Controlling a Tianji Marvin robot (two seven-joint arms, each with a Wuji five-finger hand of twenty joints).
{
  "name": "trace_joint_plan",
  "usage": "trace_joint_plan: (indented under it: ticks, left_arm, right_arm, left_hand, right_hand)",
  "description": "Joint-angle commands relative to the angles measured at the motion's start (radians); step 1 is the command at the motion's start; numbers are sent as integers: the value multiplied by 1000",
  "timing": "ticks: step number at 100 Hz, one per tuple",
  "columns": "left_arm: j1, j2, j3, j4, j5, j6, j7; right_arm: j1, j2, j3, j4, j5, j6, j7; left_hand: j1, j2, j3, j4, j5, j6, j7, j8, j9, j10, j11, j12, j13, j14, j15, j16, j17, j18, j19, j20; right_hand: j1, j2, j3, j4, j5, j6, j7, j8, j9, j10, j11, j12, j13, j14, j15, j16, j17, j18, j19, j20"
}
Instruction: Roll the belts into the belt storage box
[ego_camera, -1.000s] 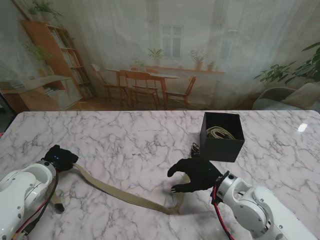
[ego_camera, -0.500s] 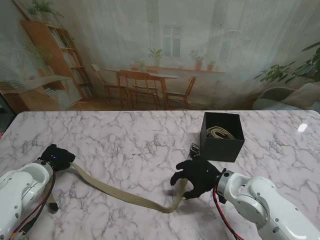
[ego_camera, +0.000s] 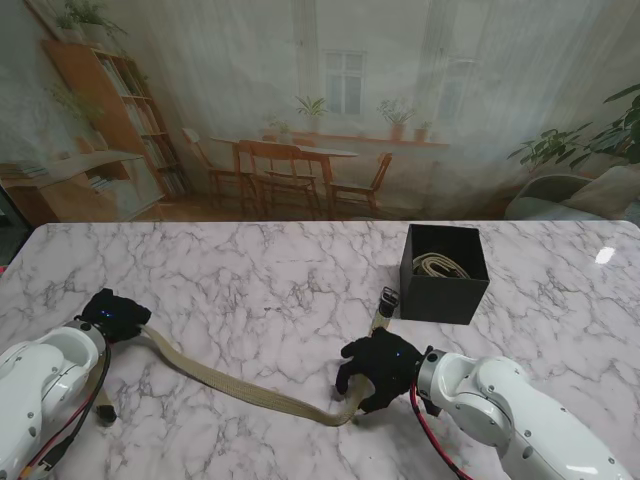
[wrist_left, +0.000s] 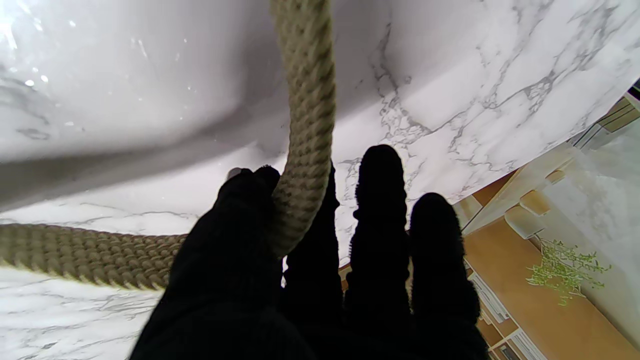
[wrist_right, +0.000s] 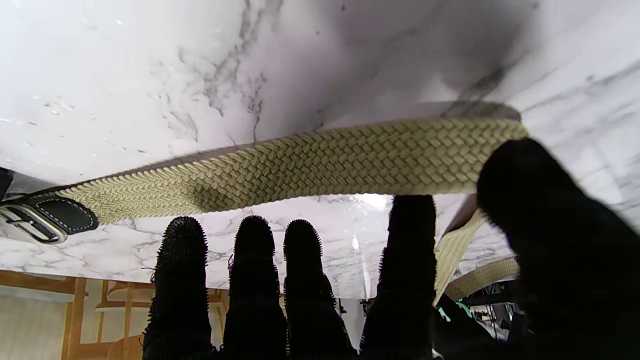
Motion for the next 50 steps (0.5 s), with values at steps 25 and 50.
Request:
trace_joint_plan:
  ticks: [25,50]
  left_arm:
    - [8,-1,-5,-3,3,7,-14]
    - [32,-1,-43,-18,22,10,8]
  right_arm:
    - [-11,-6,-19,49,-93,71,-155]
    - [-98,-17,51,-24,-56,102,-149]
  left_hand:
    - [61,31,10,26,21,-8,21,0,-1,0,-4,15,-3,7,-14,-4,-10,4,-6,9]
    - [61,30,9,26,22,-8,22,1,-1,2,-3,15,-2,8,-13,-4,-10,4,-6,10]
  right_hand:
    - [120,-98,70,-151,224,-165,392,-21,520,-319,184,130,280,-122,77,26,30,29,50,-92]
    - [137,-9,95,-149,341,66,408,-254,996,-224,496,360,707,-178,347,239,168,44,144,-88]
